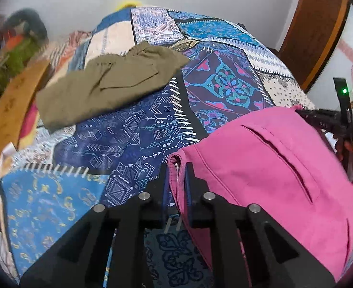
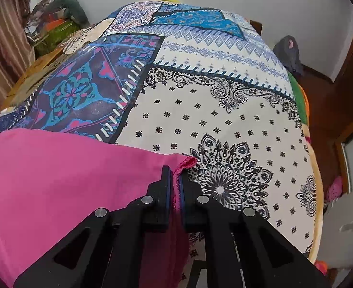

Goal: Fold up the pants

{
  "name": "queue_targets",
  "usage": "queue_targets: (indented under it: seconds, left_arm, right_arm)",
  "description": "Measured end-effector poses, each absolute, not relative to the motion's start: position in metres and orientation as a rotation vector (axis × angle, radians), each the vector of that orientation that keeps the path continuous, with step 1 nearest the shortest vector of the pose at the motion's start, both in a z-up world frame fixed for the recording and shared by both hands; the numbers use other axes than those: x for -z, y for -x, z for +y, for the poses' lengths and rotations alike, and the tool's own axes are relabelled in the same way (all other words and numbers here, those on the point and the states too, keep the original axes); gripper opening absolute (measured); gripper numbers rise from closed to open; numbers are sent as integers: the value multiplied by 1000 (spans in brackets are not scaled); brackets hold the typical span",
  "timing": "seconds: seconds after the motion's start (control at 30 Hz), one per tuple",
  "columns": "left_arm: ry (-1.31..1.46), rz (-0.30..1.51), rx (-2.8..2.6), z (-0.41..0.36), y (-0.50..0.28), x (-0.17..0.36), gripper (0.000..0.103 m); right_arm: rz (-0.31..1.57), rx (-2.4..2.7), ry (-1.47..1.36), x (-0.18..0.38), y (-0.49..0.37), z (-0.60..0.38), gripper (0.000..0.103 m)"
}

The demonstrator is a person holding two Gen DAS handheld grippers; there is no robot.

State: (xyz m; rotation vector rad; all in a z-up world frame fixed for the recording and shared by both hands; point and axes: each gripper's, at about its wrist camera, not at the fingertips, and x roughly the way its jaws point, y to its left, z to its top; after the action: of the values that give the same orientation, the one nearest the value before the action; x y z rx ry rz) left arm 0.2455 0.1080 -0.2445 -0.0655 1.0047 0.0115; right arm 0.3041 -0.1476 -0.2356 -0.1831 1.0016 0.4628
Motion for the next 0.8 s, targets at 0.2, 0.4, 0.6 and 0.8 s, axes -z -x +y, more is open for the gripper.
queue_targets:
  seconds: [0.2, 0.4, 0.6, 0.8]
  left_arm:
    - [60, 1008, -36, 112, -245, 245, 21]
    - [110, 984, -43, 121, -245, 219, 27]
    - [174, 957, 58, 100, -253, 204, 27]
    - [136, 1022, 76, 76, -256, 232, 27]
  right_arm:
    - [1023, -398, 210, 235, -313, -152, 5]
    - [965, -466, 119, 193, -298, -153, 22]
    - [939, -639, 133, 175, -278, -106, 22]
    - [1040, -649, 175, 214, -280, -86, 22]
